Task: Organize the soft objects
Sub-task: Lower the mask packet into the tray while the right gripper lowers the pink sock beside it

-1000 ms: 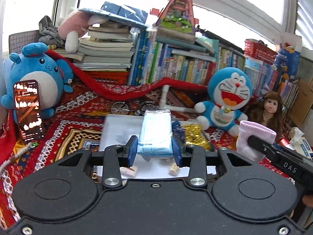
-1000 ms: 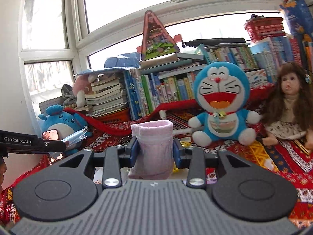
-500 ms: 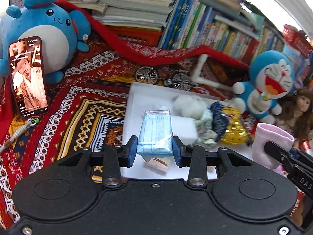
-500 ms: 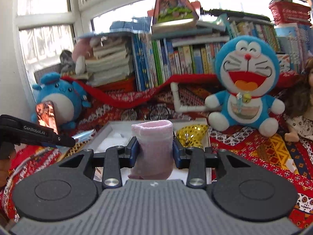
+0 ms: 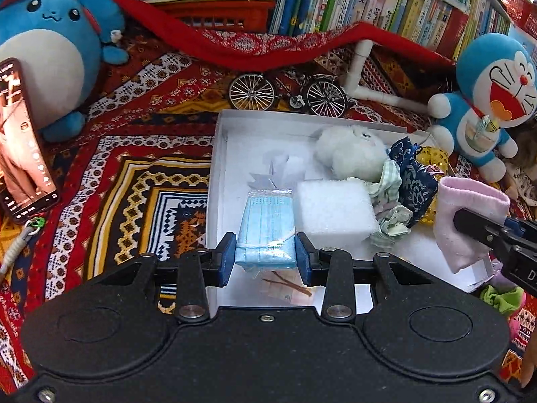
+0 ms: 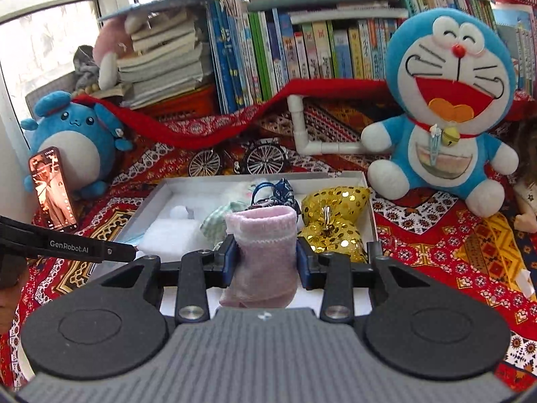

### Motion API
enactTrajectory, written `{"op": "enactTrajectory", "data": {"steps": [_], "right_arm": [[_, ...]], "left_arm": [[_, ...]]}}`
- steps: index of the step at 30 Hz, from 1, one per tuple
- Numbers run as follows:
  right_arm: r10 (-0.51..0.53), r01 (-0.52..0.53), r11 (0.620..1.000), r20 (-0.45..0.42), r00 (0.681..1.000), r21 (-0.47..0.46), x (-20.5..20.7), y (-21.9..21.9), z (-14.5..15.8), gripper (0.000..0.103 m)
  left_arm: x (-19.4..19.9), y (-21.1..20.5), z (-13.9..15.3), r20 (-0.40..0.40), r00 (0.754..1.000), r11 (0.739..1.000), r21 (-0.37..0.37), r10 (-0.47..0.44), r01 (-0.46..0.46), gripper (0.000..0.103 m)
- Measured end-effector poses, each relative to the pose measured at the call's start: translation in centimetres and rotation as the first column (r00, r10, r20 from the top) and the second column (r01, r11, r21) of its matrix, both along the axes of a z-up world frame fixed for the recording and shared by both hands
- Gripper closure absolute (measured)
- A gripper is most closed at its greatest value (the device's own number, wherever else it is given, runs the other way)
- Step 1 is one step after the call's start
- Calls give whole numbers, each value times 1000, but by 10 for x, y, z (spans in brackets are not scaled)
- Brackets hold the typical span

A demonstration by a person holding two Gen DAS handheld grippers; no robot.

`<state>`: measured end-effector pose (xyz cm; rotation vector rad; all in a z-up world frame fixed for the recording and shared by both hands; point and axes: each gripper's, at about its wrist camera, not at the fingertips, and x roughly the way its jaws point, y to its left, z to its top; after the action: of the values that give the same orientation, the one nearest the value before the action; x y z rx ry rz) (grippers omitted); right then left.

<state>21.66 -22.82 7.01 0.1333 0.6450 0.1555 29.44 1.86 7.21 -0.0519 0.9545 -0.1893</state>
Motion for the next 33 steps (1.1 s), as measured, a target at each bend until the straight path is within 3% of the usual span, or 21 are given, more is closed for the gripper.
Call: {"op": "enactTrajectory", "data": {"steps": [9,26,30,31,33], "right_arm": [[-13,14,999,-57,998,31,13,-3,-16,62],[-18,24,998,-104,994,60,23,-3,-27,60],[-16,22,998,-100,995,59,21,-3,-25,58],[-18,24,998,-98,995,58,21,-3,-25,55],[-24,29,998,-89,996,52,19,-2,-23,39]], "left_arm": [[16,5,-9,-57,998,999,-32,11,-12,67],[28,-4,-7,-64,998,1000,-16,5,-7,67],[25,-5,-2,-56,998,1000,-9,-1,0,62],[25,-5,-1,-51,999,1000,-10,2,-2,60],[22,-5,4,-37,999,1000,-11,6,-7,57]]}}
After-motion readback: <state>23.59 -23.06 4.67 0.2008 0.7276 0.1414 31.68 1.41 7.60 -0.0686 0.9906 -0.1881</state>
